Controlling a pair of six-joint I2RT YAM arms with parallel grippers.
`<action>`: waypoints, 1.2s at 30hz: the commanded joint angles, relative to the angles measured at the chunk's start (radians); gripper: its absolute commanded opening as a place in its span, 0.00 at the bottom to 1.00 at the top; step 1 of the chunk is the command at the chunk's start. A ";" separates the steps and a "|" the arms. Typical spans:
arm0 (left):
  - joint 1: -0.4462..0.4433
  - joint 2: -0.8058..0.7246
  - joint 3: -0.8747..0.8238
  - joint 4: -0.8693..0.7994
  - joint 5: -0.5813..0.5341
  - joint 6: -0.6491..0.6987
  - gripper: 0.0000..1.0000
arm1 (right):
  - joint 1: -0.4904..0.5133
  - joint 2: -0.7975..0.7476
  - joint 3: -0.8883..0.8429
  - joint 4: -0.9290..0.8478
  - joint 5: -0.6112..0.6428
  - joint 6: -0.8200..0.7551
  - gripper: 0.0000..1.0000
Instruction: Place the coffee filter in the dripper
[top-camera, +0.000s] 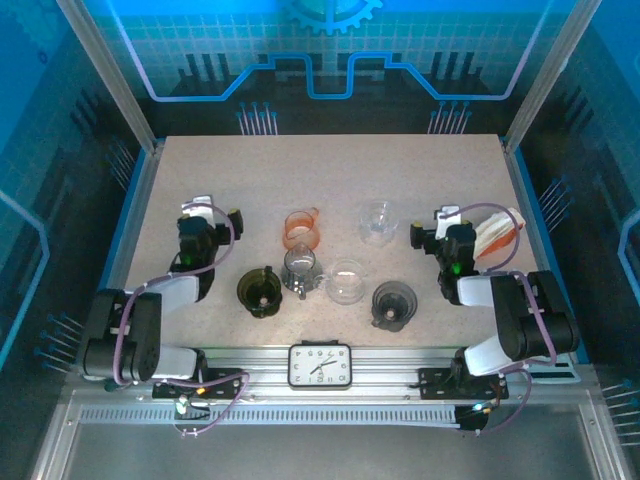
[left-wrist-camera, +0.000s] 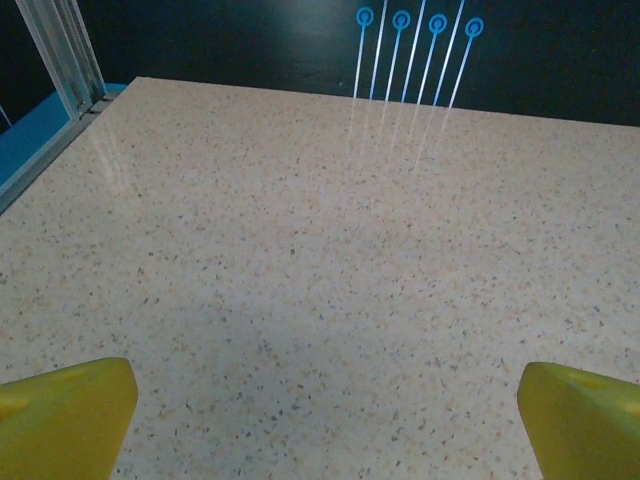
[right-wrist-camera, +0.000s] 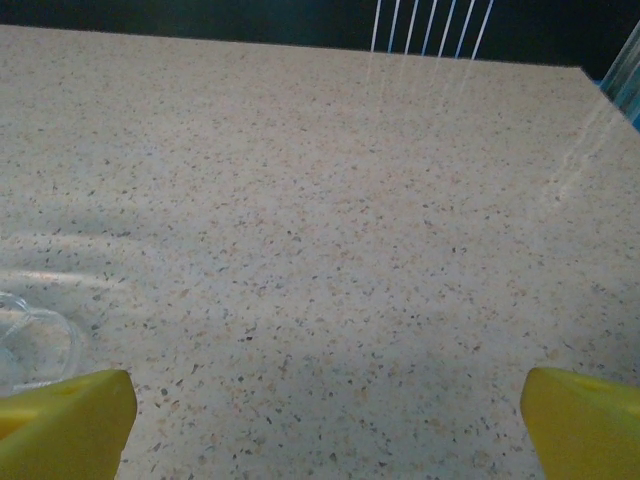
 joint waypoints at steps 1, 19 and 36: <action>-0.007 -0.064 0.044 -0.075 0.006 -0.010 0.99 | -0.047 -0.030 0.120 -0.182 -0.070 0.027 1.00; 0.060 -0.301 0.124 -0.263 0.080 -0.901 0.99 | -0.061 -0.235 0.251 -0.517 -0.183 0.563 1.00; -0.159 -0.162 0.532 -1.037 0.492 -0.550 0.93 | 0.121 -0.235 0.418 -0.967 -0.309 0.404 1.00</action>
